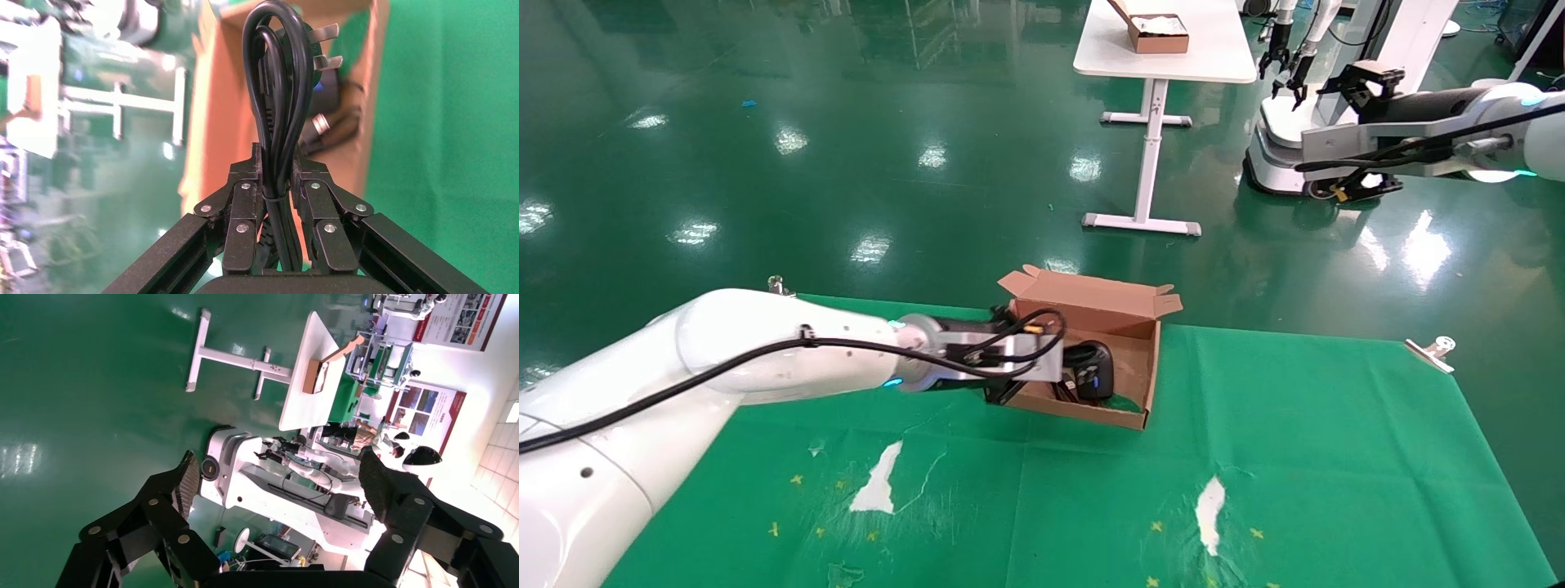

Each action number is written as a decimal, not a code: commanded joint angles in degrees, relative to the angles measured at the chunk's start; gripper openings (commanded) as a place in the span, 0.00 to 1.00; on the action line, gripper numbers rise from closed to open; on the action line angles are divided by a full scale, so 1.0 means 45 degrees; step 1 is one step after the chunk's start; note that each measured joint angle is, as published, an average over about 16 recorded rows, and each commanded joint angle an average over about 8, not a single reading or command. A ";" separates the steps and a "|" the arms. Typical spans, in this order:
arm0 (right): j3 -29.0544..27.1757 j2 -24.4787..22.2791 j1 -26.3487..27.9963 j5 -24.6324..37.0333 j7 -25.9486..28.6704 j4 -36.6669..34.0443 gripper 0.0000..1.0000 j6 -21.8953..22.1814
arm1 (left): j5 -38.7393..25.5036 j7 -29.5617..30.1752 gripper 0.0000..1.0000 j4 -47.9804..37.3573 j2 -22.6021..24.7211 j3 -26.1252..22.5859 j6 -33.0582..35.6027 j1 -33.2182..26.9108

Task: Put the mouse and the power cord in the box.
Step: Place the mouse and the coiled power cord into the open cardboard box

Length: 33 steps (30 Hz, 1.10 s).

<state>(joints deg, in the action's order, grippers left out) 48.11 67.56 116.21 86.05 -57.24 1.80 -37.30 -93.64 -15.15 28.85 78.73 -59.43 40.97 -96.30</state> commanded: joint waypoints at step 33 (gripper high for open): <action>-0.1179 -0.1270 -0.1827 -0.1625 0.1927 0.2243 1.00 -0.1705 | 0.2711 0.1680 1.00 0.3065 -0.1909 0.0364 0.0444 0.1529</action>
<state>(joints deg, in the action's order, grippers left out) 42.80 61.83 107.98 78.73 -48.56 11.90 -44.98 -81.43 -7.59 42.65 70.14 -57.78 42.97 -89.42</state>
